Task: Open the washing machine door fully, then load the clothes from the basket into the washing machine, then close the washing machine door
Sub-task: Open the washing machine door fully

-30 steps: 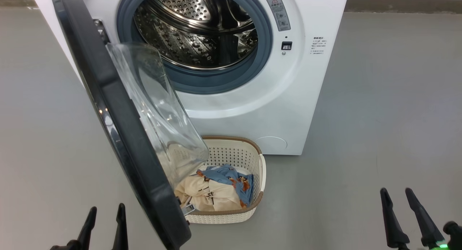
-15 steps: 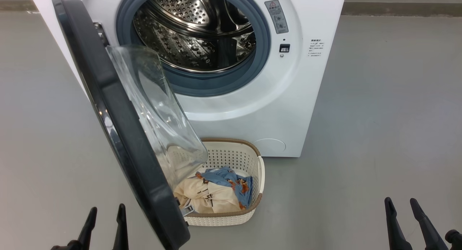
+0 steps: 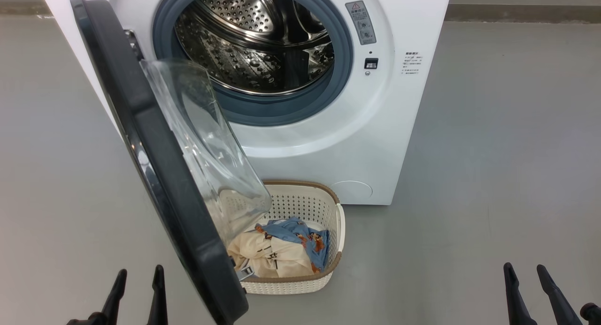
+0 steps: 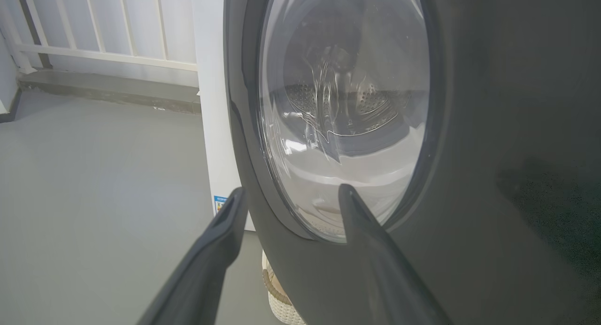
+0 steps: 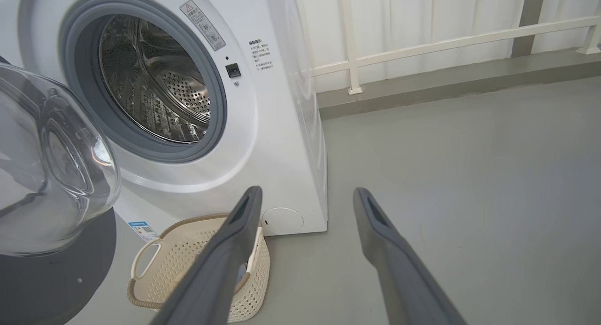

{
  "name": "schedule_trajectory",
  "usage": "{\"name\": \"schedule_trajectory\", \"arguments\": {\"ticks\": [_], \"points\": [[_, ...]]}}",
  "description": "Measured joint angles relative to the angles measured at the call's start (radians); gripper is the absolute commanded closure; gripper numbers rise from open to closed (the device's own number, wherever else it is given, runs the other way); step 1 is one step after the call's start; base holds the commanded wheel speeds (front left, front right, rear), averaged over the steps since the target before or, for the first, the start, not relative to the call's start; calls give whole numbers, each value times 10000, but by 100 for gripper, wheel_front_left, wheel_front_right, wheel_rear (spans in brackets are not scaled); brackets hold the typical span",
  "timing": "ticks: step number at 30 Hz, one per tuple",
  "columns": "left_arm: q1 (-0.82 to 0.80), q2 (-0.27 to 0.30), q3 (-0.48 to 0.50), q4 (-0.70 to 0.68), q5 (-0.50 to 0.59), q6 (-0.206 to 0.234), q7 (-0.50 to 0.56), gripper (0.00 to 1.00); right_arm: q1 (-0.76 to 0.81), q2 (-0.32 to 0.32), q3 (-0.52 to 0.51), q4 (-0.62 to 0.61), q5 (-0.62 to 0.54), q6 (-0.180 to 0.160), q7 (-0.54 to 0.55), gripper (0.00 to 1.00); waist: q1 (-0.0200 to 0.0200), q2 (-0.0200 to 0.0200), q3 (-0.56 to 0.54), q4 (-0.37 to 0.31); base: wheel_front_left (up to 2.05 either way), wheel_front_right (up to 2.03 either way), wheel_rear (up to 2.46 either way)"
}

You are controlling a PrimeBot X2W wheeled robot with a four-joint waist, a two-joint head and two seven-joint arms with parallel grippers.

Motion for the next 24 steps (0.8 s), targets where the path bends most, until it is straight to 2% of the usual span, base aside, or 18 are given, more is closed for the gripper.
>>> {"name": "schedule_trajectory", "arguments": {"ticks": [3,4,5,7,8,24], "points": [[0,0,-2,-2,0,0,0,0,0,6,-92,44,0,0,0,0,0,0,9,8,0,0,0],[0,0,-2,-2,0,0,0,4,0,10,-96,54,0,0,0,0,0,0,13,13,0,0,0],[0,0,0,-2,0,0,0,20,0,19,-96,61,0,0,0,0,0,0,16,17,0,0,0],[0,0,2,-2,0,0,0,90,0,67,-96,69,0,0,0,0,0,0,20,26,0,0,0],[0,0,4,-2,0,-2,0,100,0,100,-96,69,0,0,0,0,1,0,21,31,0,0,0],[-10,-6,757,-251,-437,0,0,100,0,132,-105,52,0,0,0,0,0,0,94,259,0,0,0]]}}
